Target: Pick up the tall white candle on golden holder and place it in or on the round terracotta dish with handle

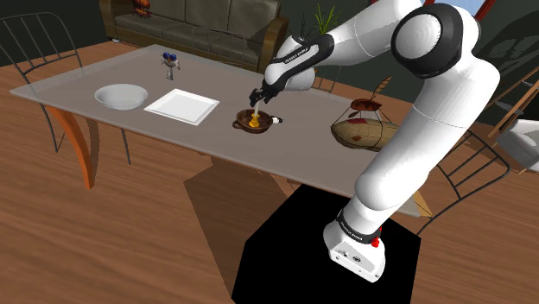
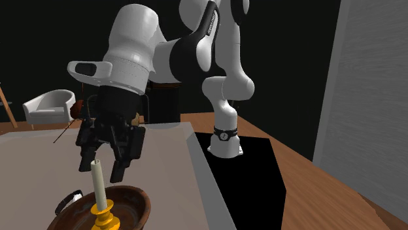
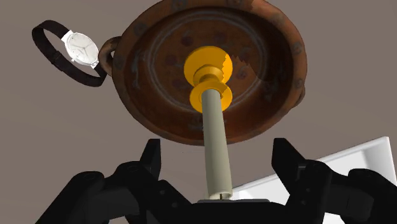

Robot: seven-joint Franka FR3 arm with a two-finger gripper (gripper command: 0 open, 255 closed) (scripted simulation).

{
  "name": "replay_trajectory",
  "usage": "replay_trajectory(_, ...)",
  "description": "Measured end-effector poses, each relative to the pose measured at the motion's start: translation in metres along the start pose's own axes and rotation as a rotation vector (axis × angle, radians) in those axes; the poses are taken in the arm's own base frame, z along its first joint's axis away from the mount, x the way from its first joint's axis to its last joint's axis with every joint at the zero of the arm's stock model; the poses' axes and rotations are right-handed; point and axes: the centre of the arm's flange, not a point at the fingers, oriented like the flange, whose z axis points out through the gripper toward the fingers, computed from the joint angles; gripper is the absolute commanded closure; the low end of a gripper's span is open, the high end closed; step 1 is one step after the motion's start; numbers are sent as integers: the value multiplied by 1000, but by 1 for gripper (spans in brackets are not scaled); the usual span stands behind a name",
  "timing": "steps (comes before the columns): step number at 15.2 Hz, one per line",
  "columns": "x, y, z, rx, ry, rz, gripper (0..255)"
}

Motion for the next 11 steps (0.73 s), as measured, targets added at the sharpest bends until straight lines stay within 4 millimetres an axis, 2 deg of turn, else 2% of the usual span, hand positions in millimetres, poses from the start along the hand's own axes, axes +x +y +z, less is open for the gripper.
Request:
replay_trajectory(3, 0, 0, 0, 0, 0, 0, 0)
replay_trajectory(4, 1, 0, -6, 0, 0, 0, 0)
replay_trajectory(7, 0, 1, -39, 0, 1, 0, 0)
replay_trajectory(11, 0, 0, -49, 0, 0, 0, 0)
